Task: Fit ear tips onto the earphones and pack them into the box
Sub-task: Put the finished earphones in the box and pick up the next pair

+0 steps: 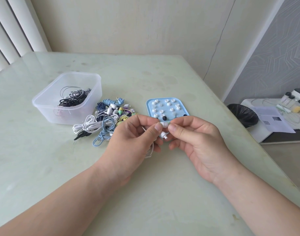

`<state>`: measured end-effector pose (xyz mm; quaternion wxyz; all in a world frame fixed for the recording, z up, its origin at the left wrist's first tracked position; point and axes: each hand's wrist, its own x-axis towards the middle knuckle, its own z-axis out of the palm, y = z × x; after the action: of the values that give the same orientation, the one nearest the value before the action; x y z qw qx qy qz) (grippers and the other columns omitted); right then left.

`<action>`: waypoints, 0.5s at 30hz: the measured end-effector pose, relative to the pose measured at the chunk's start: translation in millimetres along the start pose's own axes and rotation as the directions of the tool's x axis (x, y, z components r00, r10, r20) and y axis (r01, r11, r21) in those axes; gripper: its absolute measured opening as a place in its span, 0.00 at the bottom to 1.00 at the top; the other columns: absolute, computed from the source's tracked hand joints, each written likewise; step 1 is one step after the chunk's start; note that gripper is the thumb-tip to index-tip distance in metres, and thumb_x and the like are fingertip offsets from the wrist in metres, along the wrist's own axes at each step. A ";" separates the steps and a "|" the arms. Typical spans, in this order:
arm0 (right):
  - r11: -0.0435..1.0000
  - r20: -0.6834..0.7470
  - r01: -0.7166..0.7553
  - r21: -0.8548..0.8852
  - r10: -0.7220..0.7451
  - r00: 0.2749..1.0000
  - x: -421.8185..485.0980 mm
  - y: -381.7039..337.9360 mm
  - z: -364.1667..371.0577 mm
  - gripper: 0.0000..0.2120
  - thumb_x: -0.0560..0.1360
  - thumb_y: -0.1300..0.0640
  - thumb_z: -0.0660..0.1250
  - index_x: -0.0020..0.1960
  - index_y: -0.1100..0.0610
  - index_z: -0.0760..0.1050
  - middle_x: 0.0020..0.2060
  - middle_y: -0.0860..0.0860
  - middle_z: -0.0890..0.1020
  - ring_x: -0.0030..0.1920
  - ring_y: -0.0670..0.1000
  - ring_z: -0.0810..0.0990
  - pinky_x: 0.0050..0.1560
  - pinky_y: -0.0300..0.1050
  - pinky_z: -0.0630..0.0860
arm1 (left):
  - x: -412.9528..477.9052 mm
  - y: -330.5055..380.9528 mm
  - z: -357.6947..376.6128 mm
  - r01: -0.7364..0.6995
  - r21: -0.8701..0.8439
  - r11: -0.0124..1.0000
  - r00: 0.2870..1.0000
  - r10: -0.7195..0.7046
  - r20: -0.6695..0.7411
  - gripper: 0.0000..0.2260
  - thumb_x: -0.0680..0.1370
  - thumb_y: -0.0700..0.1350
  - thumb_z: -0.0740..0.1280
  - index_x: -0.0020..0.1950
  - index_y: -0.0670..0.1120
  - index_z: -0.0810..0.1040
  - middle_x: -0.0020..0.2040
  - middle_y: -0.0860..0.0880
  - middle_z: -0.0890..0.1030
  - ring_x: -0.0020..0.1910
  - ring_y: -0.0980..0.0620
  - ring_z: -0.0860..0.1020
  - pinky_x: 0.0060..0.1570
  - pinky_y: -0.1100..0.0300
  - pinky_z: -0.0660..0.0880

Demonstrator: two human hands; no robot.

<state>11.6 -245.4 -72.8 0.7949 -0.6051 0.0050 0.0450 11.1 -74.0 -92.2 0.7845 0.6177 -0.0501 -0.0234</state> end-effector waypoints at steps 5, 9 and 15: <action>0.991 -0.018 0.056 -0.122 -0.059 0.998 2.5 4.3 -3.2 0.06 0.76 0.67 0.72 0.52 0.65 0.83 0.44 0.63 0.87 0.41 0.59 0.84 0.39 0.47 0.79 | 0.3 2.4 -1.4 0.029 -0.032 0.999 0.999 -0.028 0.036 0.06 0.80 0.38 0.71 0.56 0.38 0.80 0.42 0.43 0.85 0.39 0.49 0.83 0.40 0.59 0.79; 0.984 -0.046 0.075 -0.159 -0.084 0.995 2.9 4.1 -5.5 0.05 0.75 0.65 0.73 0.50 0.63 0.84 0.42 0.63 0.86 0.39 0.59 0.84 0.37 0.47 0.78 | 1.2 6.1 -1.2 0.068 -0.091 0.994 0.996 -0.062 0.070 0.15 0.74 0.38 0.75 0.60 0.39 0.79 0.45 0.42 0.85 0.41 0.47 0.85 0.43 0.59 0.80; 0.855 -0.191 0.114 -0.506 -0.240 0.952 23.6 -11.4 -15.5 0.03 0.76 0.61 0.74 0.47 0.54 0.85 0.38 0.52 0.87 0.35 0.47 0.84 0.33 0.41 0.76 | 2.0 9.3 -0.4 0.124 -0.221 0.967 0.991 -0.110 0.076 0.19 0.71 0.35 0.75 0.61 0.38 0.79 0.45 0.41 0.83 0.42 0.45 0.84 0.46 0.56 0.81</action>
<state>36.8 -261.7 -67.4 0.6095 -0.7850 0.0363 -0.1046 12.9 -71.7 -83.2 0.8447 0.5257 -0.0354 -0.0945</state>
